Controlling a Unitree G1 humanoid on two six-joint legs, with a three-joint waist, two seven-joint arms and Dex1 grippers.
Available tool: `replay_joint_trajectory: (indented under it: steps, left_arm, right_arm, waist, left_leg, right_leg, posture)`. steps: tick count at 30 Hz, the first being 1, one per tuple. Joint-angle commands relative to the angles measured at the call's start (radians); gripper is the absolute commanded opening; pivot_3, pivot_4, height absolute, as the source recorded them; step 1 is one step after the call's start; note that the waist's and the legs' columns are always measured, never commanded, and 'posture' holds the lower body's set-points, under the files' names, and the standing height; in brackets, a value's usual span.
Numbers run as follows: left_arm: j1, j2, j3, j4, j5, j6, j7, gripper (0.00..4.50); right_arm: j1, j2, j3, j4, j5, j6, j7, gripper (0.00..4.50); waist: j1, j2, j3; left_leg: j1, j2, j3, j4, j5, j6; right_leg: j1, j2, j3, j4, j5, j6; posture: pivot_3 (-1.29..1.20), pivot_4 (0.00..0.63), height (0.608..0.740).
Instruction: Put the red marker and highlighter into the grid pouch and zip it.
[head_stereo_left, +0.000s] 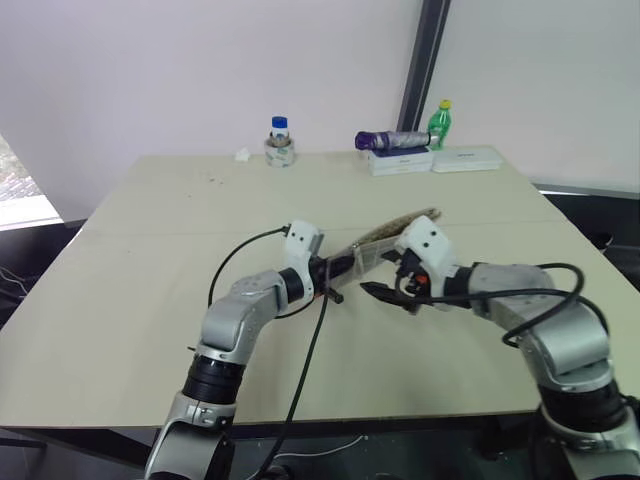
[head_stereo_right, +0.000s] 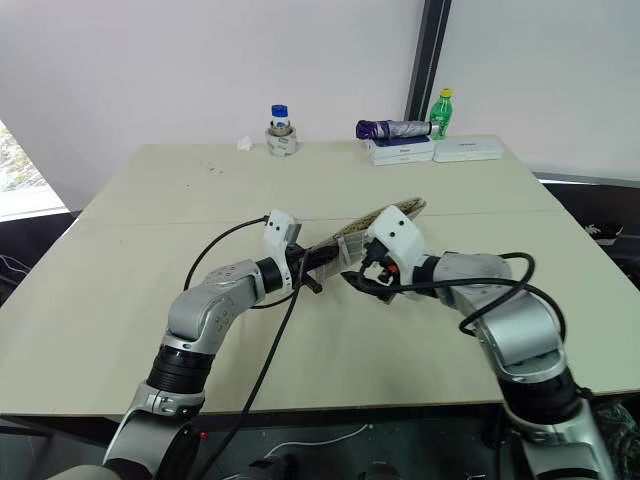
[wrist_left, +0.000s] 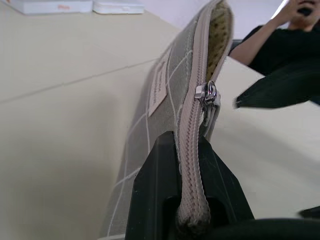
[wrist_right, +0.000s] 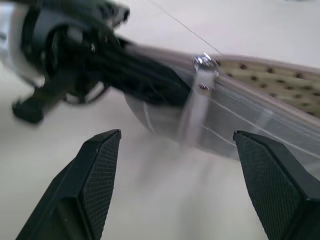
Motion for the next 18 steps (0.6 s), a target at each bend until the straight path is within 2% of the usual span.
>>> replay_joint_trajectory:
  steps: [1, 8, 10, 12, 13, 16, 17, 18]
  left_arm:
    - [-0.017, 0.005, 0.015, -0.068, -0.045, 0.027, 0.0, 0.0]
    - [-0.015, 0.004, 0.012, -0.088, -0.073, 0.055, 0.022, 0.0]
    - [-0.016, 0.0, 0.012, -0.092, -0.079, 0.059, 0.028, 0.0]
    - [-0.016, -0.001, 0.012, -0.095, -0.083, 0.062, 0.032, 0.0]
    - [-0.016, 0.0, 0.013, -0.097, -0.086, 0.063, 0.034, 0.0]
    - [-0.016, 0.002, 0.019, -0.096, -0.093, 0.06, 0.042, 0.0]
    - [-0.015, 0.005, 0.02, -0.095, -0.094, 0.059, 0.043, 0.0]
    - [-0.014, 0.009, 0.019, -0.093, -0.091, 0.056, 0.044, 0.0]
  right_arm:
    - [-0.029, 0.018, -0.028, -0.009, 0.022, 0.018, -0.048, 3.7]
    - [-0.025, 0.07, -0.023, 0.021, 0.055, 0.02, -0.111, 3.7]
    - [-0.026, 0.09, -0.028, 0.043, 0.057, 0.009, -0.13, 3.2]
    - [-0.028, 0.103, -0.036, 0.056, 0.064, 0.009, -0.145, 2.42]
    - [-0.029, 0.105, -0.039, 0.059, 0.068, 0.01, -0.149, 1.79]
    - [-0.029, 0.095, -0.044, 0.056, 0.086, 0.016, -0.154, 0.27]
    - [-0.029, 0.089, -0.044, 0.054, 0.091, 0.017, -0.155, 0.09]
    - [-0.029, 0.081, -0.044, 0.052, 0.093, 0.017, -0.155, 0.09]
  waist:
    - [0.001, 0.0, 0.0]
    - [-0.003, 0.0, 0.0]
    - [-0.003, 0.0, 0.0]
    - [-0.003, 0.0, 0.0]
    - [-0.003, 0.0, 0.0]
    - [-0.002, 0.0, 0.0]
    - [-0.002, 0.0, 0.0]
    - [-0.002, 0.0, 0.0]
  left_leg:
    - [0.0, 0.0, 0.0, 0.0, 0.0, 0.0]
    - [0.0, 0.0, 0.0, 0.0, 0.0, 0.0]
    - [0.0, 0.0, 0.0, 0.0, 0.0, 0.0]
    - [0.0, 0.0, 0.0, 0.0, 0.0, 0.0]
    - [0.0, 0.0, 0.0, 0.0, 0.0, 0.0]
    - [0.0, 0.0, 0.0, 0.0, 0.0, 0.0]
    - [0.0, 0.0, 0.0, 0.0, 0.0, 0.0]
    - [0.0, 0.0, 0.0, 0.0, 0.0, 0.0]
  right_leg:
    - [0.0, 0.0, 0.0, 0.0, 0.0, 0.0]
    - [0.0, 0.0, 0.0, 0.0, 0.0, 0.0]
    - [0.0, 0.0, 0.0, 0.0, 0.0, 0.0]
    - [0.0, 0.0, 0.0, 0.0, 0.0, 0.0]
    - [0.0, 0.0, 0.0, 0.0, 0.0, 0.0]
    - [0.0, 0.0, 0.0, 0.0, 0.0, 0.0]
    - [0.0, 0.0, 0.0, 0.0, 0.0, 0.0]
    - [0.0, 0.0, 0.0, 0.0, 0.0, 0.0]
  posture:
    - [0.0, 0.15, 0.74]
    - [0.0, 0.15, 0.74]
    - [0.0, 0.15, 0.74]
    - [0.0, 0.15, 0.74]
    - [0.0, 0.15, 0.74]
    - [0.0, 0.15, 0.74]
    - [0.0, 0.15, 0.74]
    - [0.0, 0.15, 0.74]
